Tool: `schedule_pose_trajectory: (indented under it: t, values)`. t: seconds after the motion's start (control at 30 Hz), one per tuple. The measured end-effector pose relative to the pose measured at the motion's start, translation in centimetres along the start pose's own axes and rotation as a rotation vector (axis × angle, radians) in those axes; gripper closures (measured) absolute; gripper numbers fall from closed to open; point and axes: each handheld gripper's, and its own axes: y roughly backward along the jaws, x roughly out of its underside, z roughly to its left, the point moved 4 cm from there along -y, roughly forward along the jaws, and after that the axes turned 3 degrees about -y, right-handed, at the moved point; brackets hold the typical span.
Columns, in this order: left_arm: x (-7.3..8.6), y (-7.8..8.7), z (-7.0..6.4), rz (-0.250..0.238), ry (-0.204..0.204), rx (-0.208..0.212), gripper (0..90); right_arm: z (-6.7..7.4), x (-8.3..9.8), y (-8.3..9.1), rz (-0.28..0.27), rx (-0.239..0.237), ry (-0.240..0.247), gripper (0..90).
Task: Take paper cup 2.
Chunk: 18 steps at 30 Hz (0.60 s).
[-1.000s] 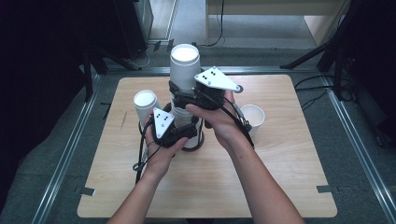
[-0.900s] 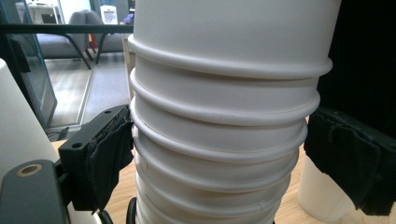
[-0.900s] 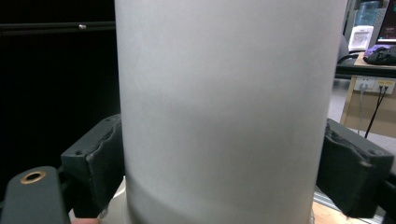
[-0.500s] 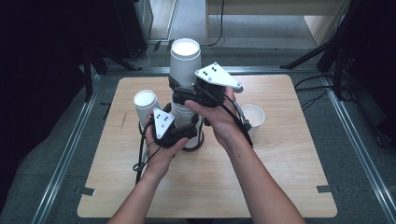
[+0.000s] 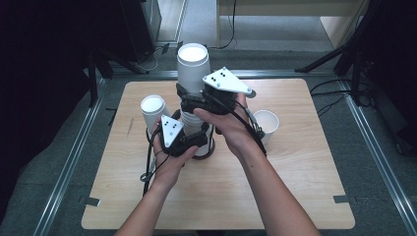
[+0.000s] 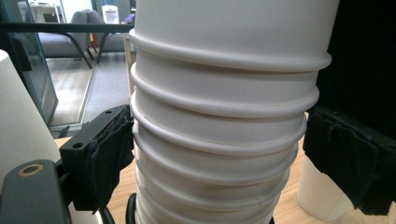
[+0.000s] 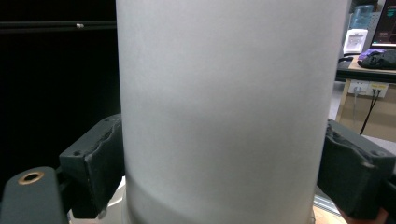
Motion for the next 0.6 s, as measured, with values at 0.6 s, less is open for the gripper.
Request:
schedule_pose_trajectory:
  t: [0.6]
  values:
    - [-1.3,0.9,-0.3,-0.075,-0.003,-0.008,5.5,-0.4,-0.7,0.4,-0.015,-0.013,-0.048,16.8]
